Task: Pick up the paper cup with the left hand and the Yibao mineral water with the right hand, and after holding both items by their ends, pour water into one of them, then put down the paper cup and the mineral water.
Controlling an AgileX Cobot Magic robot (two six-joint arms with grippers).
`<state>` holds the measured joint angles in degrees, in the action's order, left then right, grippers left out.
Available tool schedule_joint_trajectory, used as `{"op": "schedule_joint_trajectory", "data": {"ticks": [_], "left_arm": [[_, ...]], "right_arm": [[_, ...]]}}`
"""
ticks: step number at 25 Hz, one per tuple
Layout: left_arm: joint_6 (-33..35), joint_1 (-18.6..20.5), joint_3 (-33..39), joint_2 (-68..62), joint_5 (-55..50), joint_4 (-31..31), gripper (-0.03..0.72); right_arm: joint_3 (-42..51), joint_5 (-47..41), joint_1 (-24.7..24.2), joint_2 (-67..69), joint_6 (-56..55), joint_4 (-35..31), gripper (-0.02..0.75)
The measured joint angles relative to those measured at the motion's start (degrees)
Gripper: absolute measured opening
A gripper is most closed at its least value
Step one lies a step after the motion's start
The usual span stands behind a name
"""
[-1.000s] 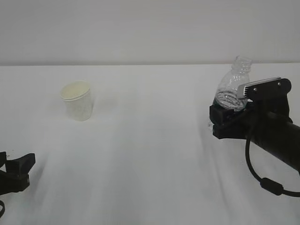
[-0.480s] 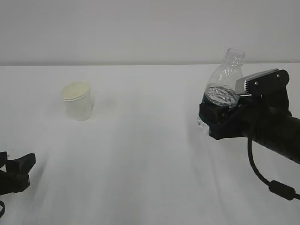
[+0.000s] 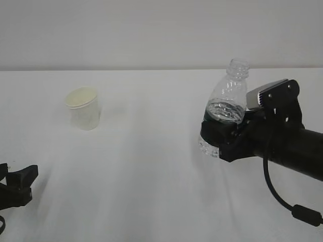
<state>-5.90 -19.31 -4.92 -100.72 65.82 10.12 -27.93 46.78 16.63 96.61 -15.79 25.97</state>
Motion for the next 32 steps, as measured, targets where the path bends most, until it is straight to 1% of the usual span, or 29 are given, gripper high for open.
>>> {"op": "schedule_joint_trajectory", "data": {"ticks": [7, 11, 20, 28, 32], "left_arm": [[0.0, 0.0, 0.0, 0.0, 0.0, 0.0, 0.477], [0.0, 0.0, 0.0, 0.0, 0.0, 0.0, 0.477], [0.0, 0.0, 0.0, 0.0, 0.0, 0.0, 0.477], [0.0, 0.0, 0.0, 0.0, 0.0, -1.6, 0.476], [0.0, 0.0, 0.0, 0.0, 0.0, -1.8, 0.476]], "right_arm": [[0.0, 1.9, 0.0, -0.6, -3.5, 6.4, 0.473], [0.0, 1.7, 0.0, -2.6, -4.1, 8.2, 0.473], [0.0, -4.5, 0.0, -9.3, -8.2, 14.9, 0.473], [0.0, -5.7, 0.0, -11.1, -15.2, 24.1, 0.473], [0.0, -5.9, 0.0, -12.4, -17.2, 26.7, 0.473]]}}
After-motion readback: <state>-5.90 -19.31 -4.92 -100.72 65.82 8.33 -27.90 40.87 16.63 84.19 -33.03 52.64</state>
